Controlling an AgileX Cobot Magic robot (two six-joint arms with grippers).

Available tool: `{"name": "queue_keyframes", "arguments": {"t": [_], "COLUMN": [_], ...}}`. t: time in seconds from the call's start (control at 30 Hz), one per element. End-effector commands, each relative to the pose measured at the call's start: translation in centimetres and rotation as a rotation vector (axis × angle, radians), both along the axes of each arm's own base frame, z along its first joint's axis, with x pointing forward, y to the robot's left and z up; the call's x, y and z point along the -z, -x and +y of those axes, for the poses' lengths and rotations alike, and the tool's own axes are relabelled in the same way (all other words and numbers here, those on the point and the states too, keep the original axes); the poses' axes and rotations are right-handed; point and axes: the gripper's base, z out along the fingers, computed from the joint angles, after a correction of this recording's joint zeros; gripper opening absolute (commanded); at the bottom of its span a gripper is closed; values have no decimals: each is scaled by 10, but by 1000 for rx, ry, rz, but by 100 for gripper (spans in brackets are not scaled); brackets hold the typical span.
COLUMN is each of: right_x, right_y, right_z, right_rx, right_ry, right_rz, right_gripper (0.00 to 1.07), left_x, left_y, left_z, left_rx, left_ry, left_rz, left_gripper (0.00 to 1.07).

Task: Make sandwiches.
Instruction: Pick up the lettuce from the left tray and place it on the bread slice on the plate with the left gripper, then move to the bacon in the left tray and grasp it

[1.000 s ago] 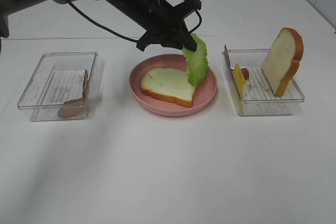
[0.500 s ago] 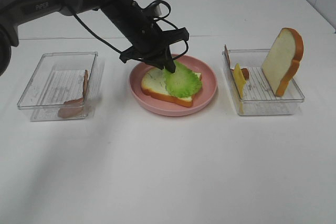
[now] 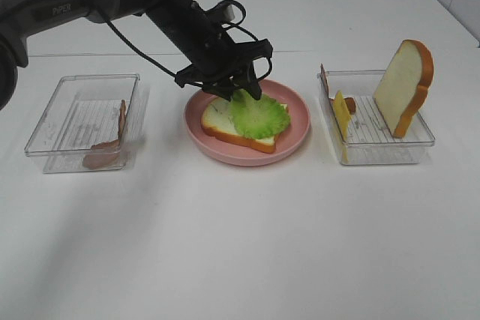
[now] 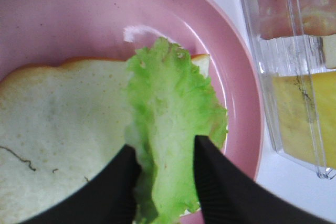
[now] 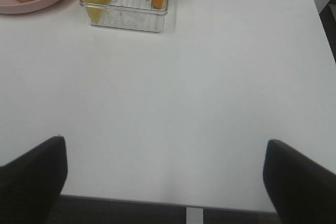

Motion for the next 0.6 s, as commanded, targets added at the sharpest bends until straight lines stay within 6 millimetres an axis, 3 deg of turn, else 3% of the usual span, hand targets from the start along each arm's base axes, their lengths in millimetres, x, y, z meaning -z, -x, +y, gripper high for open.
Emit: {"name": "queue_keyframes", "arguments": {"t": [0.03, 0.07, 0.1, 0.13, 0.17, 0.27, 0.37, 0.43, 0.6], "right_x": [0, 0, 0, 0, 0, 0, 0, 0, 0], "right_y": [0, 0, 0, 0, 0, 0, 0, 0, 0], "right_z": [0, 0, 0, 0, 0, 0, 0, 0, 0], "right_rx": [2, 2, 2, 2, 2, 2, 2, 2, 2], "right_ry": [4, 4, 4, 4, 4, 4, 4, 4, 4], "right_rz": [-8, -8, -8, -8, -8, -8, -8, -8, -8], "right_gripper": [99, 99, 99, 99, 99, 99, 99, 99, 99], "left_x": [-5, -12, -12, -20, -24, -34, -51, -75, -98], "left_y": [2, 2, 2, 1, 1, 1, -1, -2, -1], "left_z": [-4, -2, -2, -1, 0, 1, 5, 14, 23], "left_rx": [22, 26, 26, 33, 38, 48, 47, 23, -21], "left_ry": [-21, -34, -34, -48, -57, -76, -127, -222, -272], "left_rz": [-26, -49, -49, -71, -76, -80, -100, -134, -151], "left_gripper": [70, 86, 86, 97, 100, 102, 102, 102, 102]}}
